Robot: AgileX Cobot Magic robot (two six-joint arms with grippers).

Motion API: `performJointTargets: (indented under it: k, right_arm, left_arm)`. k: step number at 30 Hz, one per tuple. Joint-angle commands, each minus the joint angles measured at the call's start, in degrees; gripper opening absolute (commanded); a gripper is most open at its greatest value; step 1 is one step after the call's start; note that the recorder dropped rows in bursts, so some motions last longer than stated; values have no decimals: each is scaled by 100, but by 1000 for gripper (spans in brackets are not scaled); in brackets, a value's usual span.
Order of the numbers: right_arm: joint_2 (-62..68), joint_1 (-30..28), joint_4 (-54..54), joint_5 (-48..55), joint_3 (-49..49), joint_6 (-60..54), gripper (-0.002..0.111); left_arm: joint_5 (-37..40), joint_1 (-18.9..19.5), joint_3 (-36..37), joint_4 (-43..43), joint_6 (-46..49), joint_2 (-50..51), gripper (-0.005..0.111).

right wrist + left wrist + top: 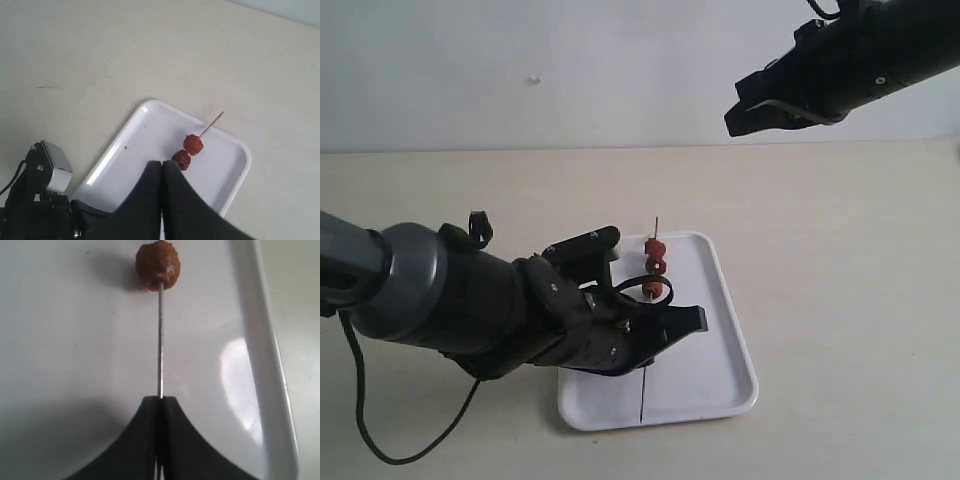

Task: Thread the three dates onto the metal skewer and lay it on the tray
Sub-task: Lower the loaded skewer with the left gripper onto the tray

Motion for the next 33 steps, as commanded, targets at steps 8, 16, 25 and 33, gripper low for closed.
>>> performJointTargets:
  k: [8,16,25,33]
  right_arm:
    - [-29,6,82,77,15,-215,0]
    - [-29,6,44,67,15,-215,0]
    - [-29,6,30,56,15,-215,0]
    - [-334,6,575,-774,460,-1165,0]
  left_arm:
    - [36,-37,17,204,-19,-33,42]
    - [47,-37,17,397,52,-185,57]
    - [99,-37,26,731,52,-222,57]
    - [-790,-37,491,1728,201,-1228,37]
